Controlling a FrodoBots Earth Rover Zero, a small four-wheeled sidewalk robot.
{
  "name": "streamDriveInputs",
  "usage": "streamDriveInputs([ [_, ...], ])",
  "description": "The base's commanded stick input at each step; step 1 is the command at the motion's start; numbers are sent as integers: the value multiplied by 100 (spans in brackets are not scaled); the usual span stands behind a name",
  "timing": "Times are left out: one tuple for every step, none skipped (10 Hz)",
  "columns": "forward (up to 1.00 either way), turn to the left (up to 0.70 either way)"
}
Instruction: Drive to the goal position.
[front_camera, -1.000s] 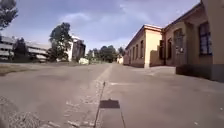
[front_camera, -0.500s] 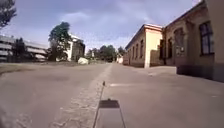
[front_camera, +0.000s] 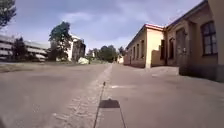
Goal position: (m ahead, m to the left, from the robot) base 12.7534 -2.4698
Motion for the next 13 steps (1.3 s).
streamDriveInputs([
  [45,0],
  [45,-2],
  [45,-12],
  [45,-27],
  [45,-27],
  [45,-27],
  [45,-27],
  [45,-24],
  [45,-12],
  [45,0],
  [45,0],
  [45,0],
  [45,0],
])
